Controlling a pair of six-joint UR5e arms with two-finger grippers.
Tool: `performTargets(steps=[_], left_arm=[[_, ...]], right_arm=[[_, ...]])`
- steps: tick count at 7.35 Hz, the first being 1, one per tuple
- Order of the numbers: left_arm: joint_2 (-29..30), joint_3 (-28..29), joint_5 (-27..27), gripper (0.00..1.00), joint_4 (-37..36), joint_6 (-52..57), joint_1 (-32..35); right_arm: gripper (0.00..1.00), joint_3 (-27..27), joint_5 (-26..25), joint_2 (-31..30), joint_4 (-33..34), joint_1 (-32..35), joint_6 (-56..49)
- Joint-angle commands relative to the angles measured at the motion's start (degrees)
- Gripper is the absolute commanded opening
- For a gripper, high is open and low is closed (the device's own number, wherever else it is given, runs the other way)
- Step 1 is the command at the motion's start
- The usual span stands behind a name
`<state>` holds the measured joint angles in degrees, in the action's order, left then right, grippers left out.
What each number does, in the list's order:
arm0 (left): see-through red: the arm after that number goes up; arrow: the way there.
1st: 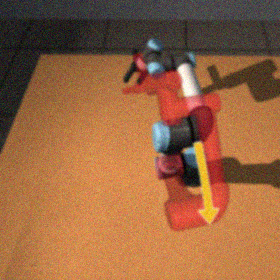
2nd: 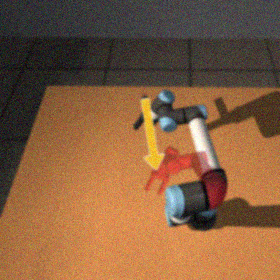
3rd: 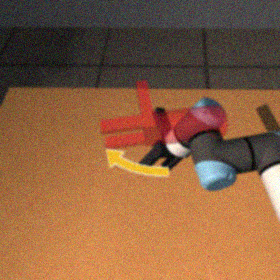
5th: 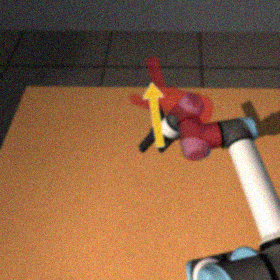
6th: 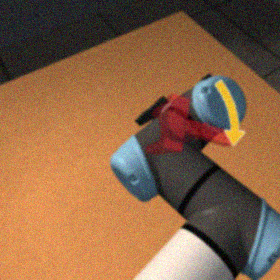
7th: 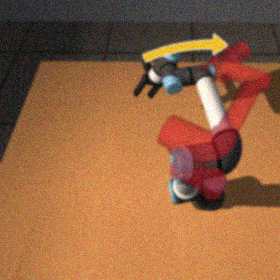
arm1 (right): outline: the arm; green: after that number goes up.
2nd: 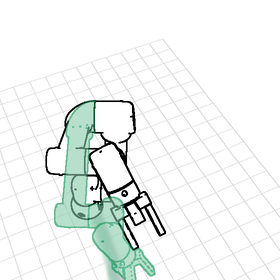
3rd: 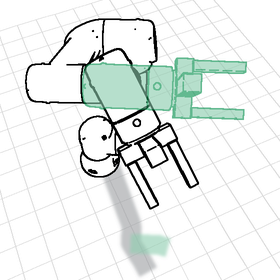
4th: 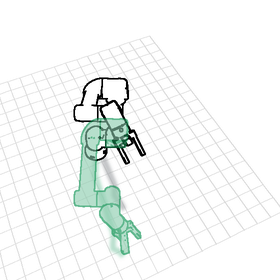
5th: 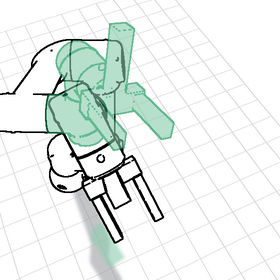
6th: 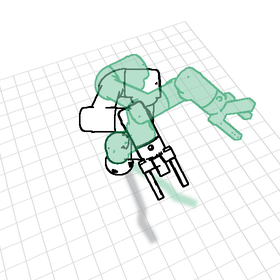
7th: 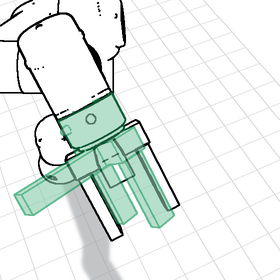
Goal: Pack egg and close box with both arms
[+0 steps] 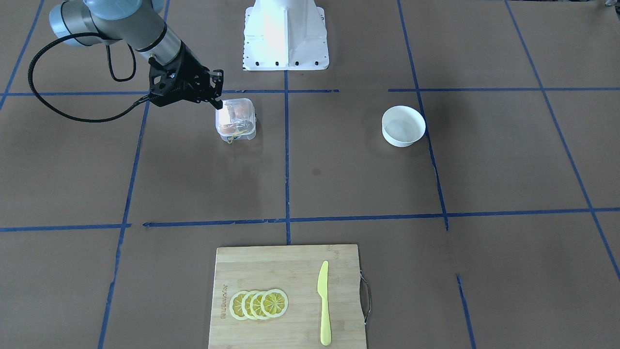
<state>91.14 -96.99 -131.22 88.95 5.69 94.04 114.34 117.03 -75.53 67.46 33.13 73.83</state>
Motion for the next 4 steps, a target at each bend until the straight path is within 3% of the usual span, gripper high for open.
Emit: performTargets(steps=[1, 4], left_arm=[[0.09, -0.04, 0.00, 1.00, 0.44, 0.29, 0.00], [-0.61, -0.04, 0.00, 1.00, 0.62, 0.29, 0.09]], right_arm=[[0.18, 0.18, 0.48, -0.40, 7.47, 4.11, -6.36], [0.20, -0.17, 3.98, -9.59, 10.32, 13.49, -26.20]])
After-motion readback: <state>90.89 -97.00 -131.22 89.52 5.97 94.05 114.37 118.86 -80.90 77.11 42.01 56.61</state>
